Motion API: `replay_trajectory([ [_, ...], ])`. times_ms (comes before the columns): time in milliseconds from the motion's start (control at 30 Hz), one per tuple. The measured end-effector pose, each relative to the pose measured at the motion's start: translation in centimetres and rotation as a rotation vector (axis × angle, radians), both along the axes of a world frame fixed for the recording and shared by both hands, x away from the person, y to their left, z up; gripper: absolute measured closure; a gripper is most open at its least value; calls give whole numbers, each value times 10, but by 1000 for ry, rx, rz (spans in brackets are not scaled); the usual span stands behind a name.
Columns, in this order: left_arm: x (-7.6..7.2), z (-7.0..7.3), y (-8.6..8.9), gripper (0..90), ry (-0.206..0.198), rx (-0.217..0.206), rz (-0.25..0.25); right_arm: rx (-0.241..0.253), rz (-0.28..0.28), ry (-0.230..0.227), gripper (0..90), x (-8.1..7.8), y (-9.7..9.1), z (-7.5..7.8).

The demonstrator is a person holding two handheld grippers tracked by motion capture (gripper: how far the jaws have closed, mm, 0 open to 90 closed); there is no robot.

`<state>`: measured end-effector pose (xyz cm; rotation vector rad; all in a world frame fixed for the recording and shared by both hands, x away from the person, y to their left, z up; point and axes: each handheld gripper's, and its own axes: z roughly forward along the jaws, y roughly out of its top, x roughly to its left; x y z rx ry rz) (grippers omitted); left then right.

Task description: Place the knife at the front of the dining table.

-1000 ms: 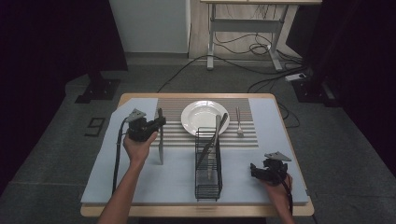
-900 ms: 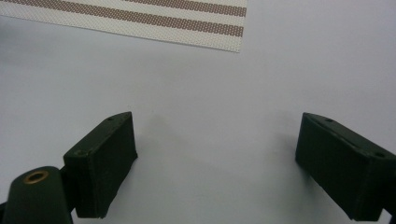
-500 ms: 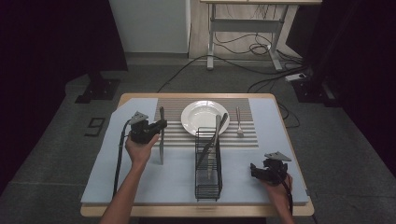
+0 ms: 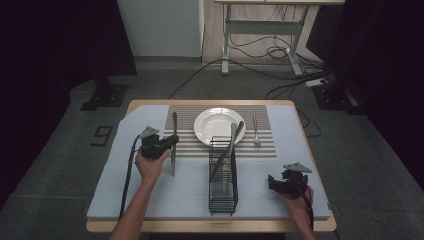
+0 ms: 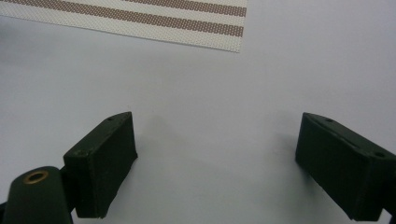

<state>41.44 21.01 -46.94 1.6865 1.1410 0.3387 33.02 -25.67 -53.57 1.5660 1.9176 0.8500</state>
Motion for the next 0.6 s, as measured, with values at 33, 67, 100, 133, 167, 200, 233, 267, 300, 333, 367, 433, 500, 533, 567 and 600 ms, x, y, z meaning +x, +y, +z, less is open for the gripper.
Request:
replay_trajectory([
  [33,2,-2,2,823,10,-16,6,0,0,0,119,0,0,0],
  [67,3,-3,2,824,17,-24,11,0,0,0,119,0,0,0],
  [100,6,-4,3,823,28,-35,12,0,0,0,119,0,0,0],
  [133,7,-5,4,823,36,-41,13,0,0,0,119,0,0,0],
  [167,10,-7,4,824,43,-50,16,0,0,0,119,0,0,0],
  [200,12,-9,4,823,54,-56,14,0,0,0,119,0,0,0],
  [233,16,-11,5,823,68,-67,12,0,0,0,119,0,0,0],
  [267,19,-13,4,823,78,-73,14,0,0,0,119,0,0,0],
  [300,21,-14,4,823,87,-76,14,0,0,0,119,0,0,0],
  [333,23,-17,4,822,94,-83,14,0,0,0,119,0,0,0],
  [367,26,-19,3,822,102,-88,16,0,0,0,119,0,0,0],
  [433,31,-21,0,820,120,-70,18,0,0,0,119,0,0,0],
  [500,34,-23,-3,819,138,-61,16,1,-1,0,119,0,0,0],
  [533,36,-24,-5,819,145,-55,16,1,0,0,119,0,0,0],
  [567,38,-25,-6,819,154,-50,18,1,-1,0,119,0,0,0],
  [600,39,-27,-8,819,164,-50,21,1,0,0,119,0,0,0],
])
